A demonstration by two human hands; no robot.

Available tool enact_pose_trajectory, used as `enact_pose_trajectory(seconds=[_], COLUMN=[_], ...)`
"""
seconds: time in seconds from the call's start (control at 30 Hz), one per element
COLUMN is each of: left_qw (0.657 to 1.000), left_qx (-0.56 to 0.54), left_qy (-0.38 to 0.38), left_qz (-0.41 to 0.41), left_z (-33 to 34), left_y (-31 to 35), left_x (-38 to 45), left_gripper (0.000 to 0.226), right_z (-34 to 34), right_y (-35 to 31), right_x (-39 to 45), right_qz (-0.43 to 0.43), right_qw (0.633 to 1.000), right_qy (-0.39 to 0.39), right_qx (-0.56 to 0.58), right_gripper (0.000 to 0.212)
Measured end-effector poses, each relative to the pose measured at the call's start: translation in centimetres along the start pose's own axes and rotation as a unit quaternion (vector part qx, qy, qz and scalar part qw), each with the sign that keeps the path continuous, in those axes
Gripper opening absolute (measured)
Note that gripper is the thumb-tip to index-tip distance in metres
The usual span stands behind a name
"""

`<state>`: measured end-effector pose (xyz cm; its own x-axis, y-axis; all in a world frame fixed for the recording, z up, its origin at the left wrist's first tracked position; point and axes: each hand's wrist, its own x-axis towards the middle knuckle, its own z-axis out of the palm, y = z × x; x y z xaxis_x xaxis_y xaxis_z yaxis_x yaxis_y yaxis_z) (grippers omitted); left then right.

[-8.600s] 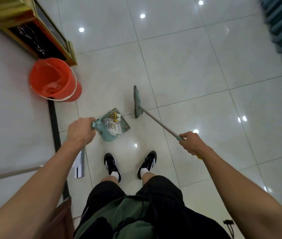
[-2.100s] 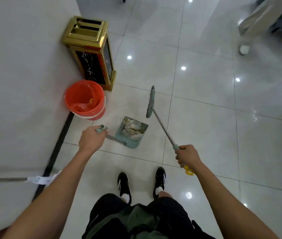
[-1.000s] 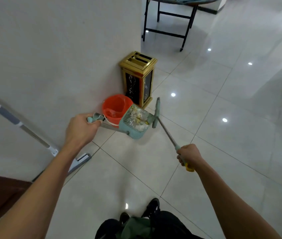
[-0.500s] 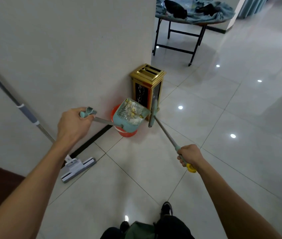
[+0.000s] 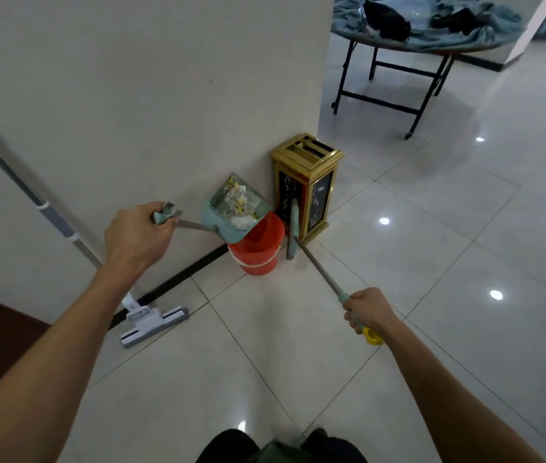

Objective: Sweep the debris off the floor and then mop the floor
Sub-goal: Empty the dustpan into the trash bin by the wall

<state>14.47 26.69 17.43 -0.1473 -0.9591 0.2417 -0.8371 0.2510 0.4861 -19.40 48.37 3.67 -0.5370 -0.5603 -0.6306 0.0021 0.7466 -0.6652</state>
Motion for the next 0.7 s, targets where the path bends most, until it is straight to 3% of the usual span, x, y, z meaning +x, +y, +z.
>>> enact_pose_trajectory(seconds=[0.33,0.7], left_qw=[0.992,0.983], left_qx=[0.120,0.173], left_qy=[0.003,-0.055], left_qz=[0.028,0.037], left_z=[4.5,10.5], left_y=[5.1,7.3], left_x=[3.3,8.0], left_gripper=[0.018,0.020], right_z=[-4.5,-8.2], right_y=[-2.6,-7.1], right_x=[7.2,14.8], right_qz=[-0.008,-0.044], right_qw=[0.999,0.992], right_qy=[-0.036,-0.050], right_qx=[-0.036,-0.103], right_gripper=[0.011,0.011])
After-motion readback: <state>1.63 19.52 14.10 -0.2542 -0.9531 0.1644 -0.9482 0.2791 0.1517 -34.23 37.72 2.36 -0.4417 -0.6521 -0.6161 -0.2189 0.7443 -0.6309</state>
